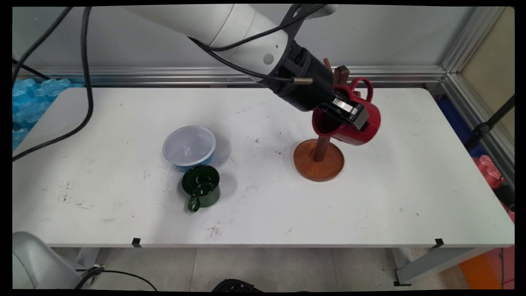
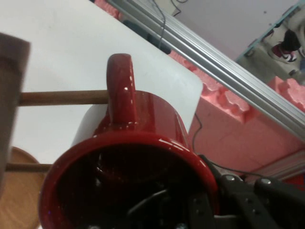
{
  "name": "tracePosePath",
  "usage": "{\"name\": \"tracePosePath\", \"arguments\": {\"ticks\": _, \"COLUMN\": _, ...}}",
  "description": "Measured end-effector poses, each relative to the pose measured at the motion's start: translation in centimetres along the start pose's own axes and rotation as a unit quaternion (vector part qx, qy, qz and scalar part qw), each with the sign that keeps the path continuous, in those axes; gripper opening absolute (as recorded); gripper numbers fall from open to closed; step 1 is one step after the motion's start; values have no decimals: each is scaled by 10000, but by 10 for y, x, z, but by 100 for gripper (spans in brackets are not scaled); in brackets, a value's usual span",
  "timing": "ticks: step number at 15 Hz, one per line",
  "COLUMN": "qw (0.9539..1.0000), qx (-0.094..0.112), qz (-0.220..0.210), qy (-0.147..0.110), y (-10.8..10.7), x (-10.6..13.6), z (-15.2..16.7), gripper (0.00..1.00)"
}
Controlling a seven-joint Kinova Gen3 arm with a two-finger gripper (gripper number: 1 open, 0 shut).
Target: Place the picked object on the table
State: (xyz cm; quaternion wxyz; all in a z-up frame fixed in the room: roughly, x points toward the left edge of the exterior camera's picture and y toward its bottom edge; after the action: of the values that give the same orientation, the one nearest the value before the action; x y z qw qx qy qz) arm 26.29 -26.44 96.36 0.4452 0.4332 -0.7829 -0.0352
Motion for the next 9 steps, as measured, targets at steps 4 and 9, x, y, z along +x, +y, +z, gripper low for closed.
{"name": "tracePosePath", "arguments": {"ticks": 4, "qw": 10000, "qx": -86, "qz": 16, "qy": -10, "y": 10, "x": -1, "z": -7, "gripper": 0}}
{"name": "tracePosePath", "arguments": {"ticks": 9, "qw": 9998, "qx": 0, "qz": 149, "qy": -155, "y": 12, "x": -4, "z": -21, "gripper": 0}}
